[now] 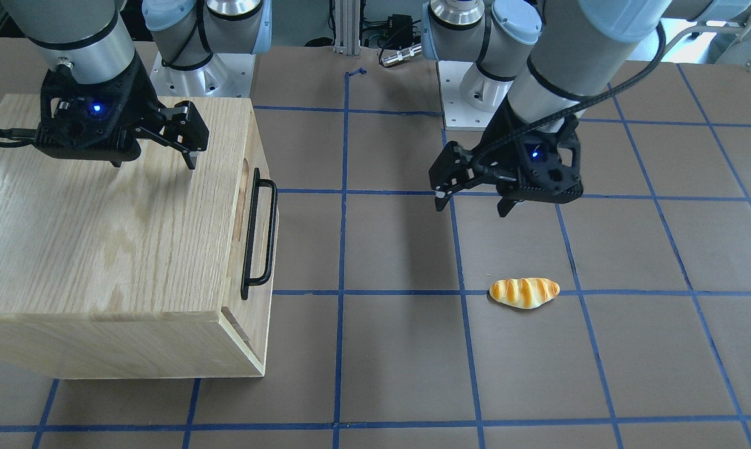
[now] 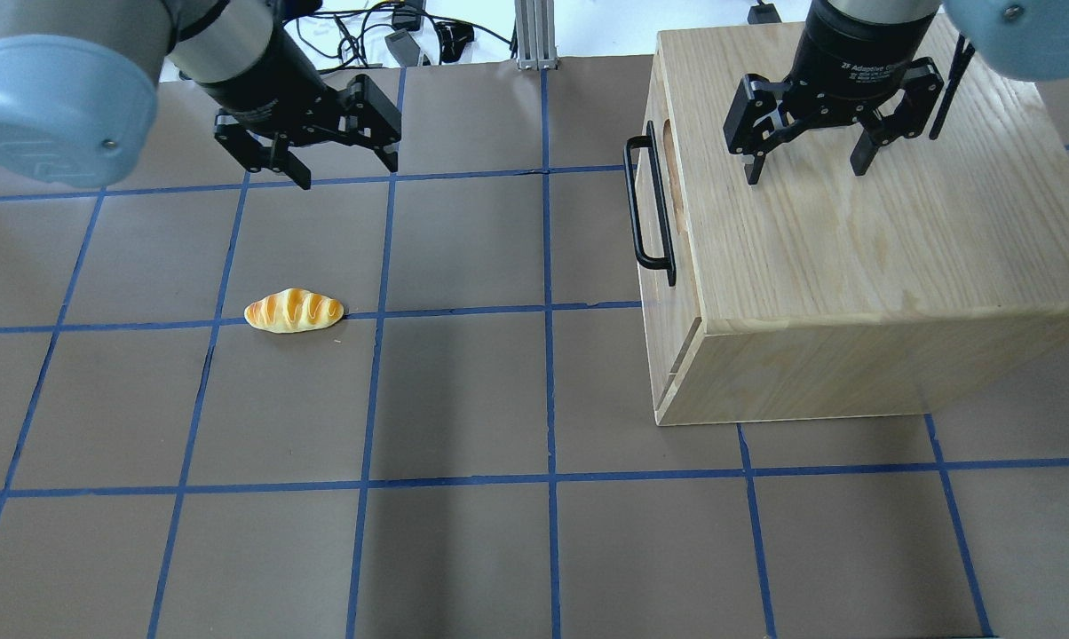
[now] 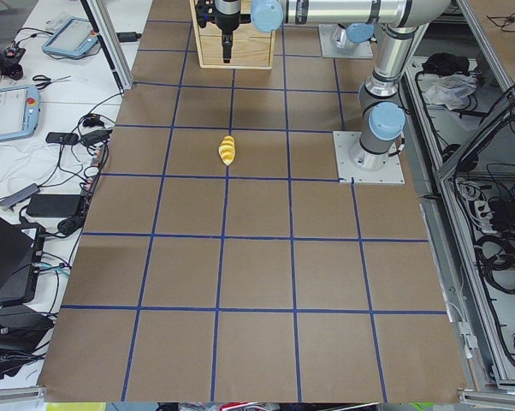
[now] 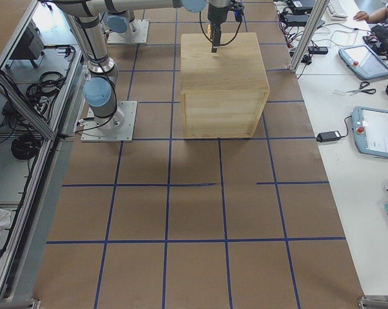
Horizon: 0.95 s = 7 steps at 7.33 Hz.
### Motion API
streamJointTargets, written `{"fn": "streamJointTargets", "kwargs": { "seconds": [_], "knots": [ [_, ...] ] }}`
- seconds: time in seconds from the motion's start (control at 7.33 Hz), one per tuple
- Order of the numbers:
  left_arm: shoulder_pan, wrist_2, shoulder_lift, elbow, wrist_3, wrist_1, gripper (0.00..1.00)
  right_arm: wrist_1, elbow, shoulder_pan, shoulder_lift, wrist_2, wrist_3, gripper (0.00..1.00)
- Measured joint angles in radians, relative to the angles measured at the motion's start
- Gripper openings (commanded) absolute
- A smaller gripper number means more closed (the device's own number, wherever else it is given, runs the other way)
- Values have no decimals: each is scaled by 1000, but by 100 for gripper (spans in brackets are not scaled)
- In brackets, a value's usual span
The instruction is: Open upper drawer
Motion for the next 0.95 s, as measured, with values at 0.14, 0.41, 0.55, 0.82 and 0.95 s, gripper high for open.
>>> {"fn": "streamJointTargets", "kwargs": {
  "seconds": [0.14, 0.41, 0.55, 0.82, 0.95],
  "knots": [
    [-45, -33, -41, 0, -60, 71, 100, 0, 0, 0, 0, 0, 0, 100],
    [-139, -114, -111, 1, -154, 179, 100, 0, 0, -1, 0, 0, 0, 100],
    [-176, -155, -139, 2, -186, 214, 100, 0, 0, -1, 0, 0, 0, 100],
    [-222, -227, -179, 3, -299, 298, 100, 0, 0, -1, 0, 0, 1, 100],
    [-239, -237, -188, 3, -327, 316, 100, 0, 0, -1, 0, 0, 0, 100]
  ]
}}
